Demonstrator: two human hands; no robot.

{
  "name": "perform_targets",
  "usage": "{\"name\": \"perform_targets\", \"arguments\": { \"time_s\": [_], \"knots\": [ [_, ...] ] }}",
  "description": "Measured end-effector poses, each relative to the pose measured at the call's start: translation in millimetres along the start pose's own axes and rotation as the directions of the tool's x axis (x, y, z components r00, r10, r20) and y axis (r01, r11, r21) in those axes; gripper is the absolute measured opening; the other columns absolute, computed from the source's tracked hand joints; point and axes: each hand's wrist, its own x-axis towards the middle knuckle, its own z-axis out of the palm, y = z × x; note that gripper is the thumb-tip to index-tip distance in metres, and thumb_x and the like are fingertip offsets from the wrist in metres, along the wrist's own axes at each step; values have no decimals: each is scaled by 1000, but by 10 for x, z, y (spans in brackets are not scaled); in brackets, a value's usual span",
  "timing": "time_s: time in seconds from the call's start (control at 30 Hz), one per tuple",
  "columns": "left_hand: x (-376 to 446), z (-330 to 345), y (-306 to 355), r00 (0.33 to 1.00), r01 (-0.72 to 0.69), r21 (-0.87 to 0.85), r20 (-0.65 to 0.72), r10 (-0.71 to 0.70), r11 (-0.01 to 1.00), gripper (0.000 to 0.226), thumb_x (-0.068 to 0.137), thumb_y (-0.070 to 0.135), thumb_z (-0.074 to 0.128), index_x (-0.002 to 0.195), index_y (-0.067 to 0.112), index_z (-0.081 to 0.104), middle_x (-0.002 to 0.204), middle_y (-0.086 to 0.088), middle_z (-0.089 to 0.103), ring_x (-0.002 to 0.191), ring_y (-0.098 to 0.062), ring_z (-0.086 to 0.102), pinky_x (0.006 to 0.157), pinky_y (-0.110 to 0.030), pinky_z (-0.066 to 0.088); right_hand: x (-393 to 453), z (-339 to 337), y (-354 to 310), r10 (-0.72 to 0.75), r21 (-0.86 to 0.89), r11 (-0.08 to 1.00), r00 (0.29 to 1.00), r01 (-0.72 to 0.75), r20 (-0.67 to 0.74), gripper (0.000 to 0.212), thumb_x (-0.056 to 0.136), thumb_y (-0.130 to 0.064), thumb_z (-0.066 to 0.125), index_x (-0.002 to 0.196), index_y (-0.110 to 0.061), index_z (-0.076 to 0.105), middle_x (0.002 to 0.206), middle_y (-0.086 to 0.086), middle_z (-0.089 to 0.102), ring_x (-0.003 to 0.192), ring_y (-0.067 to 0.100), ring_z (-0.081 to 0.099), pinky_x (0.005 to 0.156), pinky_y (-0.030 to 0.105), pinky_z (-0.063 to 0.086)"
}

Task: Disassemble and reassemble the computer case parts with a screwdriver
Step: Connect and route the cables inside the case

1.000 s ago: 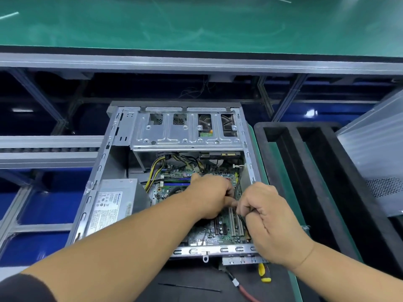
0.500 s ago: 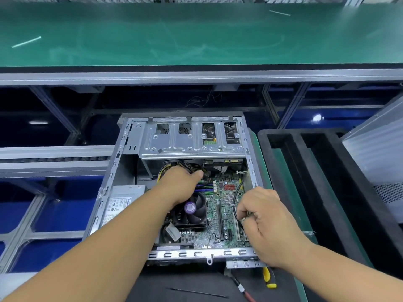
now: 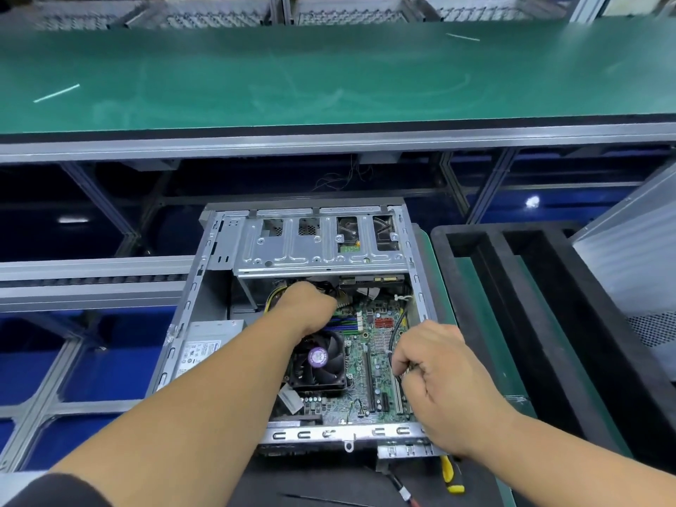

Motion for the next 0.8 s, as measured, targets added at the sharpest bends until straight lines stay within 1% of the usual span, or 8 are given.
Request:
{"name": "perform_targets", "arguments": {
  "time_s": [0.13,0.3,0.37,0.43,0.5,0.6,0.7,0.8],
  "knots": [
    [138,54,40,999,-15,-33,-38,14,999,29,94,21,55,66,17,48,88,-9,60,77,-30,54,74,-36,53,1,3,3,6,-6,1000,1000,-6,13,27,73,-1,45,73,-27,52,75,-17,50,85,7,49,87,25,36],
    [265,75,45,997,-73,371,7,76,926,31,99,44,56,90,18,69,82,-5,62,65,-18,51,56,-28,40,10,7,3,10,-9,1000,1000,-9,15,25,72,-1,45,72,-25,52,74,-16,49,83,8,48,87,29,38],
    [300,117,101,997,-77,468,25,74,881,39,95,57,58,89,19,67,81,-2,62,73,-21,57,68,-30,48,9,4,1,15,-4,1000,1000,-15,14,25,72,-1,45,72,-25,52,74,-17,49,84,7,48,86,27,37],
    [336,152,141,998,-63,553,60,36,831,32,97,48,58,88,17,63,97,-4,65,93,-28,61,90,-39,50,8,5,-1,14,2,1000,1000,-14,10,25,72,-1,44,72,-24,52,74,-17,49,84,7,47,85,28,37],
    [371,157,156,995,-62,581,97,7,811,21,99,31,55,106,14,65,120,-8,63,112,-34,57,104,-48,44,9,9,1,11,5,1000,1000,-11,5,25,71,-1,45,72,-24,52,74,-16,49,83,7,48,85,30,39],
    [453,127,128,984,-134,652,175,24,746,43,94,0,51,136,8,58,121,-10,61,101,-36,56,89,-47,50,12,14,10,4,13,1000,1000,-4,-7,26,71,0,45,72,-24,52,74,-16,48,82,7,48,86,31,39],
    [507,123,99,975,-196,745,219,43,638,51,87,-7,50,135,5,60,86,-3,54,78,-28,55,70,-40,47,5,23,24,1,16,1000,1000,0,-16,26,71,1,45,72,-25,52,74,-16,48,82,7,49,87,31,39],
    [565,152,76,967,-240,775,244,74,585,47,87,-7,49,130,7,62,78,-2,48,71,-25,52,62,-36,45,4,29,30,-2,19,1000,1000,2,-23,27,71,0,44,72,-26,51,74,-17,48,82,7,49,86,28,38]
  ]
}}
